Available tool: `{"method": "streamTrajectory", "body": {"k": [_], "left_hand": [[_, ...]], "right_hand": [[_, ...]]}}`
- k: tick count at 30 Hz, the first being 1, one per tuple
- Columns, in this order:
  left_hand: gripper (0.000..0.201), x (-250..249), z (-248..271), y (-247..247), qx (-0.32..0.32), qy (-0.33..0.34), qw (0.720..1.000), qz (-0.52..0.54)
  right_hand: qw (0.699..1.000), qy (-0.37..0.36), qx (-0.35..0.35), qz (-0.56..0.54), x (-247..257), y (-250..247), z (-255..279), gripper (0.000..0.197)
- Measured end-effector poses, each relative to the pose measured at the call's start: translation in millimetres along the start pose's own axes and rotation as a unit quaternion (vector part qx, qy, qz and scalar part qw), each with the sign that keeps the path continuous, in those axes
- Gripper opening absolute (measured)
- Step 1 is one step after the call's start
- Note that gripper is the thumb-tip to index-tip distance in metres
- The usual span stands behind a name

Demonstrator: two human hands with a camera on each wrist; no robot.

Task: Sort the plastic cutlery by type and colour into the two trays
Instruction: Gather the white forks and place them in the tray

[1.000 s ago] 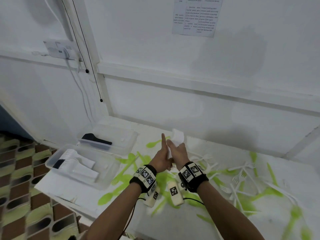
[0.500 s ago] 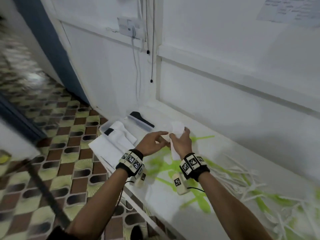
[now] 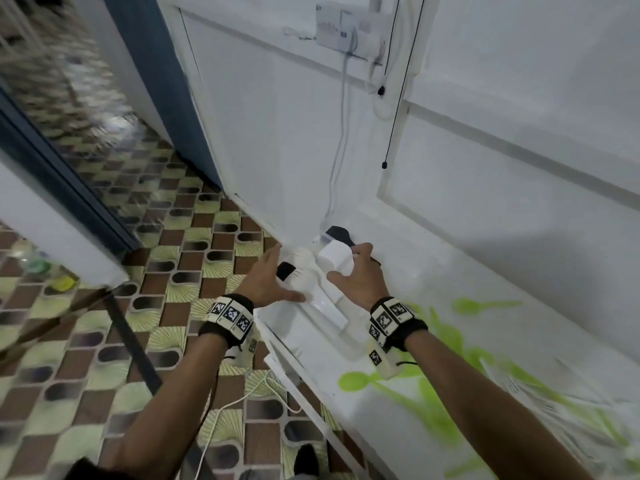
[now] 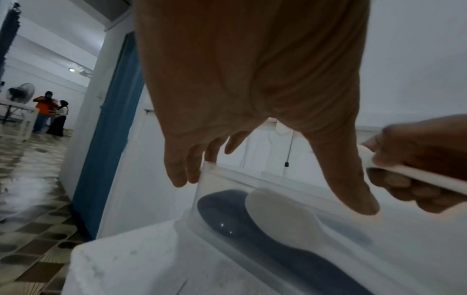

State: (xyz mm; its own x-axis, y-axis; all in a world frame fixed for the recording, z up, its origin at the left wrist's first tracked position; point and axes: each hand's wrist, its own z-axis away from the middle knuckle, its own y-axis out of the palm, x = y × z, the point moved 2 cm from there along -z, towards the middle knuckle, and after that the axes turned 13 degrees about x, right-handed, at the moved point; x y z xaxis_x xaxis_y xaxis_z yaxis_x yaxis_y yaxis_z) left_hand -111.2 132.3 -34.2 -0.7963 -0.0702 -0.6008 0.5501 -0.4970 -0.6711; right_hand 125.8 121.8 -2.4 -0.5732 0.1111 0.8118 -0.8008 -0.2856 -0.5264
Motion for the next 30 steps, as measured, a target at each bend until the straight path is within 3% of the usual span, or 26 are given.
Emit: {"method": "streamTrajectory", "body": {"k": [5,8,12,14,18,25,30], "left_hand": [[0.144,1.7,-14.1,3.3,0.007,0.032,0.998,-0.055],[0.145,-14.3,-26.8,-2.5,-0.021,0.063,0.993,-0.094],[0.118,-58.6,-50.0,-11.5,-0.018,0.096,0.992,-0.076],[0.119,-75.8,-67.4,-14.3,-0.006,0.102,0.993,-0.061],[0.124,-94.7,-98.5,-11.3,0.033,0.069,0.995,-0.066],[0.12,-104.6,-120.9,-13.3,-0.003,0.04,0.996,-0.081],[0.09,-109.6,-130.2,-20.0,-0.023,0.026,0.989,-0.146]], "right_hand": [[0.998,0.028,-0.025,-0.05,-2.8,1.5,-6.0,0.053],[0.996,0.043,-0.045,-0.067,-9.2,-8.5,-12.2,0.053],[0.992,0.051,-0.094,-0.071,-14.3,-34.4,-32.3,0.056],[0.991,0.052,-0.107,-0.055,-15.7,-49.2,-46.0,0.058],[0.996,0.065,-0.054,0.035,-21.0,-68.4,-76.1,0.061],[0.986,0.076,0.048,0.141,-32.4,-71.4,-120.7,0.06],[0.972,0.073,0.095,0.2,-33.6,-64.5,-141.7,0.058]]}}
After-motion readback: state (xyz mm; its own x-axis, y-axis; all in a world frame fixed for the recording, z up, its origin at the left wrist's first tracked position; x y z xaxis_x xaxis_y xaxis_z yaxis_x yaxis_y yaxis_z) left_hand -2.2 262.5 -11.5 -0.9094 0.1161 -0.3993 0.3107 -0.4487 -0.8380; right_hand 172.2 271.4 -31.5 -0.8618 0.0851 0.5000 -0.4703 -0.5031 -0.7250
